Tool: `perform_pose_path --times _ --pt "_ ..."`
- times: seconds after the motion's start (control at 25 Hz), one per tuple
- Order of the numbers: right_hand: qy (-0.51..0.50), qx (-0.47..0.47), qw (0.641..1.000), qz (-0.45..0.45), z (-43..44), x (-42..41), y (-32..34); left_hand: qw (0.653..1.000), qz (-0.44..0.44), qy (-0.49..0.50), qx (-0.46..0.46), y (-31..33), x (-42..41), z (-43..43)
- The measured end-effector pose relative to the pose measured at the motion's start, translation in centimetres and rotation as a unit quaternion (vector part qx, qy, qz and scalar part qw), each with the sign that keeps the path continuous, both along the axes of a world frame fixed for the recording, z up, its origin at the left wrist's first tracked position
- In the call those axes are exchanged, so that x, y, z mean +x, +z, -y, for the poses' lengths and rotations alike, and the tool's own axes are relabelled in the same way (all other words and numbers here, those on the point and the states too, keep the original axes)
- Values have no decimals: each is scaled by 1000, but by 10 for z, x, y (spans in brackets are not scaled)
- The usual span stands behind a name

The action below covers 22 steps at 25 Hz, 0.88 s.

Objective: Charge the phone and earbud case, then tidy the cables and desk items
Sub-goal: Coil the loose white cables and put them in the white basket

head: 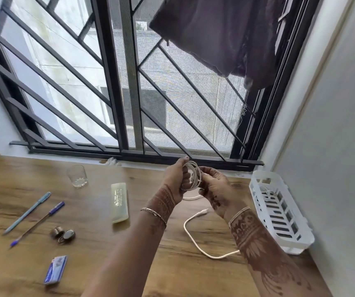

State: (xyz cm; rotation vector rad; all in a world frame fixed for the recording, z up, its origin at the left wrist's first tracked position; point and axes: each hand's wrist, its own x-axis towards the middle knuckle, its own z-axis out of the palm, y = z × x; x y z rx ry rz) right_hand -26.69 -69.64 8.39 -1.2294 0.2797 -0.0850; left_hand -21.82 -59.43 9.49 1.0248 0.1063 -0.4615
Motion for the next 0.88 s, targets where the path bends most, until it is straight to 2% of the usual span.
perform_pose_path --times 0.24,0.36,0.4,0.52,0.6,0.72,0.8,0.88 --pt "35 16 999 -16 6 0 -4 987 58 99 114 0 1 5" --pt "84 96 992 7 6 -6 1 973 94 129 166 -2 1 7" --pt "90 98 991 16 6 -7 1 971 101 134 168 -3 1 8" --pt "70 26 995 61 -1 -7 -2 977 103 135 128 -6 -1 9" --pt "19 -14 996 89 -8 -5 -4 982 101 127 100 -9 -2 10" --pt "-59 -81 989 112 -10 0 -10 979 109 131 109 -11 -5 11" --pt "-99 -157 976 113 -8 6 -14 980 103 132 110 -13 -7 11" --pt "-142 -270 945 116 -7 9 -17 976 105 141 125 -16 -8 11"
